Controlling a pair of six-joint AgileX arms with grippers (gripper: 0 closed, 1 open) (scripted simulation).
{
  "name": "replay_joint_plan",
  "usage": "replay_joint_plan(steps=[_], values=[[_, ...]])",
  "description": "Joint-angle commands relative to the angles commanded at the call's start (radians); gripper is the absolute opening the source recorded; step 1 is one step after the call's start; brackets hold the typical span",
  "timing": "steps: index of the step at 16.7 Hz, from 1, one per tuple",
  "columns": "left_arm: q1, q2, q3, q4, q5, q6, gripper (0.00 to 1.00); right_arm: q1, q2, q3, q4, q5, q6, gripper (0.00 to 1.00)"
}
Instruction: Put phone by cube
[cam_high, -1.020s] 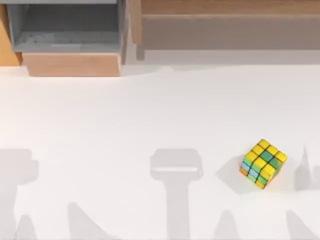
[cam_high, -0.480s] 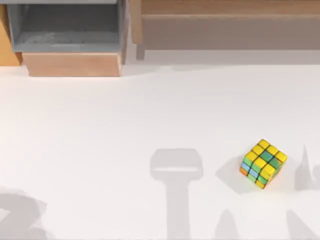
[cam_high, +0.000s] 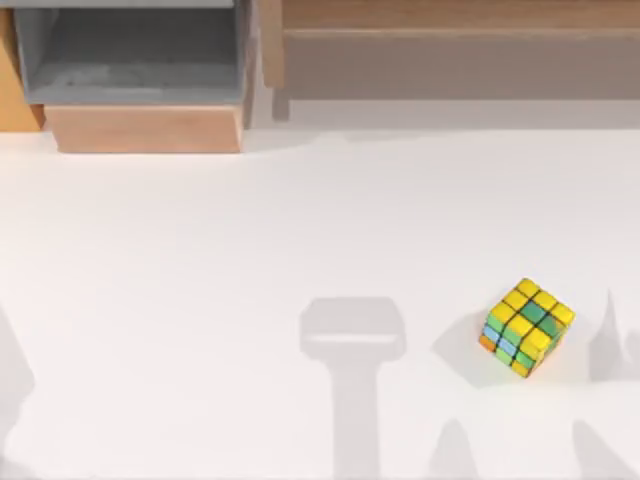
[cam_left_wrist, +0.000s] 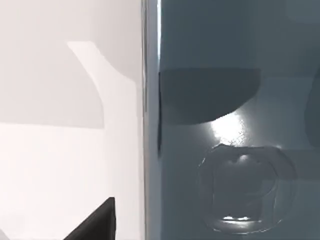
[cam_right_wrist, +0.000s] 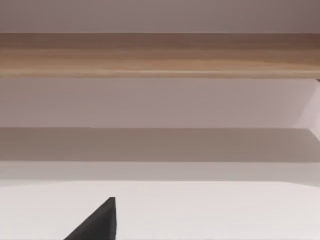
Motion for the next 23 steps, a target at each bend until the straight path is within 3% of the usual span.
replay_joint_plan(steps=[7, 13, 17, 23], values=[[-0.003, 0.021, 0.007, -0.006, -0.001, 0.008, 1.00, 0.000, 0.000, 0.000, 0.000, 0.000, 0.000, 1.00], [-0.001, 0.101, -0.059, 0.144, 0.000, 0.008, 1.00, 0.000, 0.000, 0.000, 0.000, 0.000, 0.000, 1.00], [-0.001, 0.106, -0.063, 0.150, 0.000, 0.008, 1.00, 0.000, 0.000, 0.000, 0.000, 0.000, 0.000, 1.00], [-0.001, 0.106, -0.063, 0.150, 0.000, 0.008, 0.55, 0.000, 0.000, 0.000, 0.000, 0.000, 0.000, 1.00]])
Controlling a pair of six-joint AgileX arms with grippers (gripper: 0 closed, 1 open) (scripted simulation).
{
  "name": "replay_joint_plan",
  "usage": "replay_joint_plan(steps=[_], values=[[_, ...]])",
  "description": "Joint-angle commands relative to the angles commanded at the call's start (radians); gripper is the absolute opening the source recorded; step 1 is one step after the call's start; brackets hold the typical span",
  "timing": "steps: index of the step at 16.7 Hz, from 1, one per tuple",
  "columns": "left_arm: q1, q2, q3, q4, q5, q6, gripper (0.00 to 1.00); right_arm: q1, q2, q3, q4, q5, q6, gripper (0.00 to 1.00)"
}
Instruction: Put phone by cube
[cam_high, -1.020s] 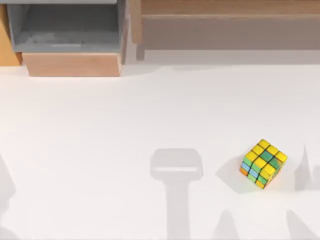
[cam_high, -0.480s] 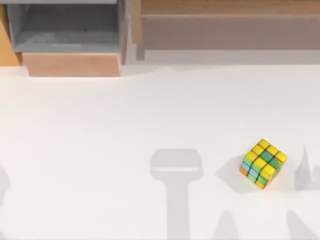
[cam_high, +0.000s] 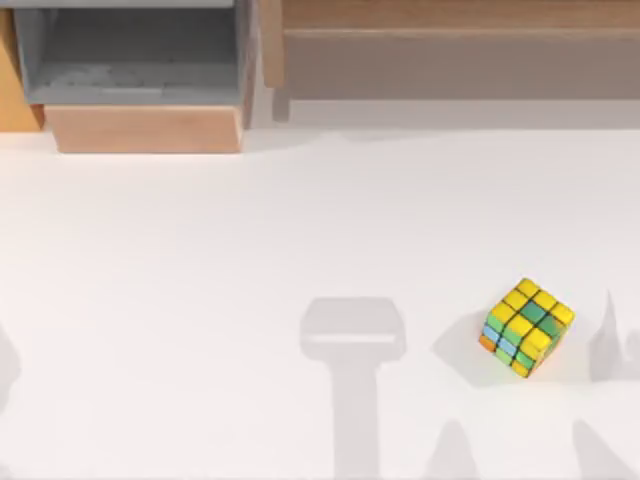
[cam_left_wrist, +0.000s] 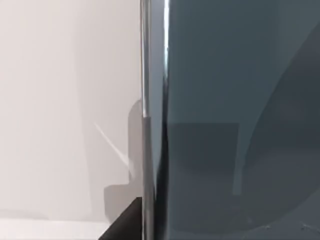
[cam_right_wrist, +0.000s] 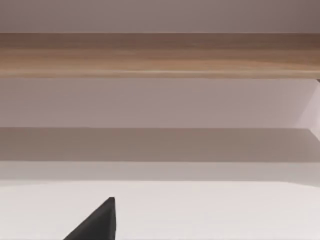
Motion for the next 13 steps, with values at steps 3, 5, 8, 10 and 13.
replay_joint_plan(steps=[3, 5, 8, 10, 13], values=[[0.000, 0.000, 0.000, 0.000, 0.000, 0.000, 0.32, 0.000, 0.000, 0.000, 0.000, 0.000, 0.000, 1.00], [0.000, 0.000, 0.000, 0.000, 0.000, 0.000, 0.17, 0.000, 0.000, 0.000, 0.000, 0.000, 0.000, 1.00], [0.000, 0.000, 0.000, 0.000, 0.000, 0.000, 0.00, 0.000, 0.000, 0.000, 0.000, 0.000, 0.000, 1.00], [0.000, 0.000, 0.000, 0.000, 0.000, 0.000, 0.00, 0.000, 0.000, 0.000, 0.000, 0.000, 0.000, 1.00], [0.000, 0.000, 0.000, 0.000, 0.000, 0.000, 0.00, 0.000, 0.000, 0.000, 0.000, 0.000, 0.000, 1.00]])
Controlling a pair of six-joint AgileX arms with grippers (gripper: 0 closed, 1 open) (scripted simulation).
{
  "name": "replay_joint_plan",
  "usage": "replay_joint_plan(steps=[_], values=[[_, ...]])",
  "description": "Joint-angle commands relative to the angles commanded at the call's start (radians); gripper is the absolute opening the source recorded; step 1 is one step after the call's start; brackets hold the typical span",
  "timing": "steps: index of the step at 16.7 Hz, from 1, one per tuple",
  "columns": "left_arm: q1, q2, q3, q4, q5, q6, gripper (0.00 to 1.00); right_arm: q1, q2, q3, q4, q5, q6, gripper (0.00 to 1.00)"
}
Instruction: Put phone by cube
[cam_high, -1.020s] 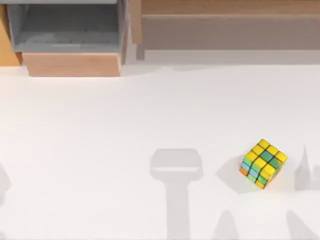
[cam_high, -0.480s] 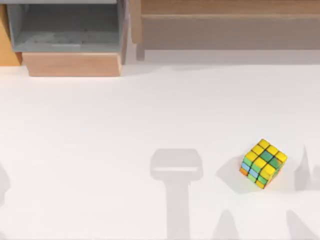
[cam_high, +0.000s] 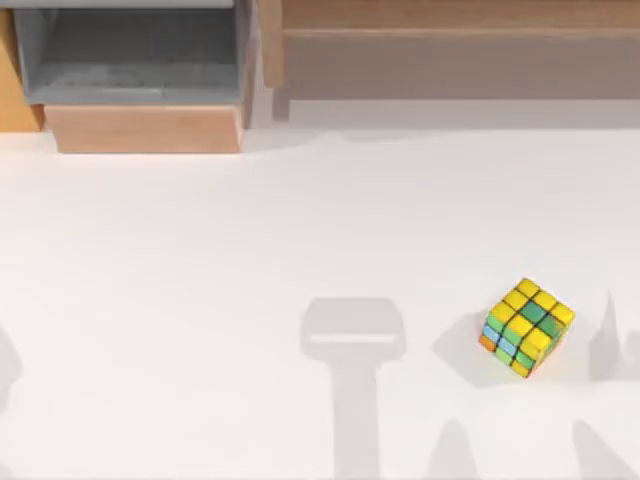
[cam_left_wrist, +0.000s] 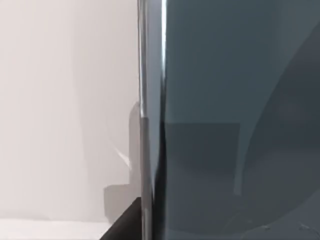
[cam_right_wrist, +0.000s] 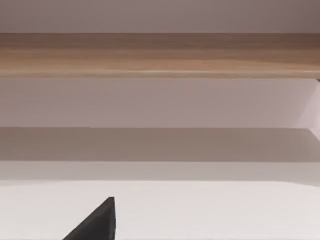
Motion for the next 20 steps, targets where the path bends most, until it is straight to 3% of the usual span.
replay_joint_plan(steps=[15, 20], values=[[-0.008, -0.070, 0.052, -0.110, 0.007, -0.015, 0.00, 0.000, 0.000, 0.000, 0.000, 0.000, 0.000, 1.00], [-0.130, -0.102, 0.159, -0.142, 0.004, -0.179, 0.00, 0.000, 0.000, 0.000, 0.000, 0.000, 0.000, 1.00]])
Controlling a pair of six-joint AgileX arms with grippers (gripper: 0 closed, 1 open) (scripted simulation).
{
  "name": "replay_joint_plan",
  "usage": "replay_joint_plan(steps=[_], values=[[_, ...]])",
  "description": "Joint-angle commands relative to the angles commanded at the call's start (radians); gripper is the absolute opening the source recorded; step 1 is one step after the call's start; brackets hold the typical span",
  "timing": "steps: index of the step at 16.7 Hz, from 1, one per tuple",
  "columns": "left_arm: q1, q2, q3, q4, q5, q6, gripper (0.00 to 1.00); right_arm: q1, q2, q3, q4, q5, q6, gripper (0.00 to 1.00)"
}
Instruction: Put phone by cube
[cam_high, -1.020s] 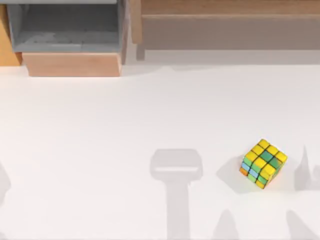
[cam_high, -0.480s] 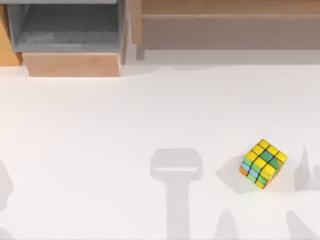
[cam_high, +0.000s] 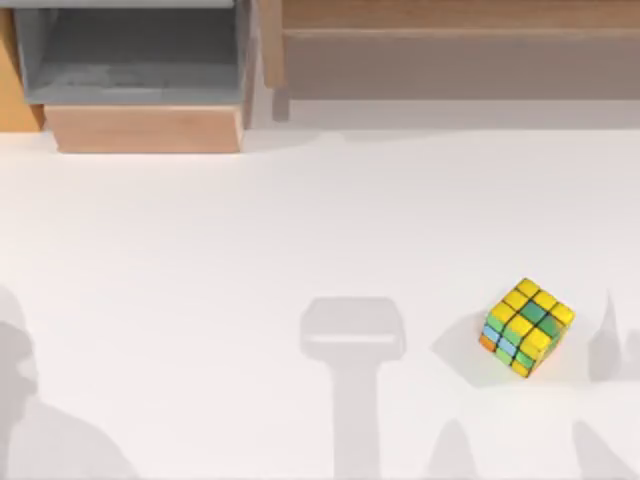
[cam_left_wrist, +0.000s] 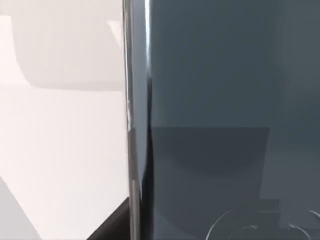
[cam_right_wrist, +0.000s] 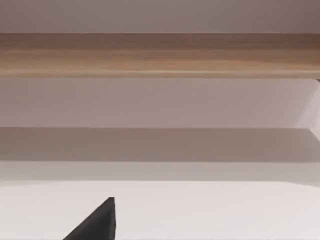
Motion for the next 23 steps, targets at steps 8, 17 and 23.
replay_joint_plan(steps=[8, 17, 23], values=[[-0.418, 0.087, 0.258, -0.118, -0.003, -0.565, 0.00, 0.000, 0.000, 0.000, 0.000, 0.000, 0.000, 1.00], [-0.988, 0.303, 0.561, -0.271, -0.014, -1.313, 0.00, 0.000, 0.000, 0.000, 0.000, 0.000, 0.000, 1.00], [-1.291, 0.440, 0.700, -0.346, -0.027, -1.705, 0.00, 0.000, 0.000, 0.000, 0.000, 0.000, 0.000, 1.00]])
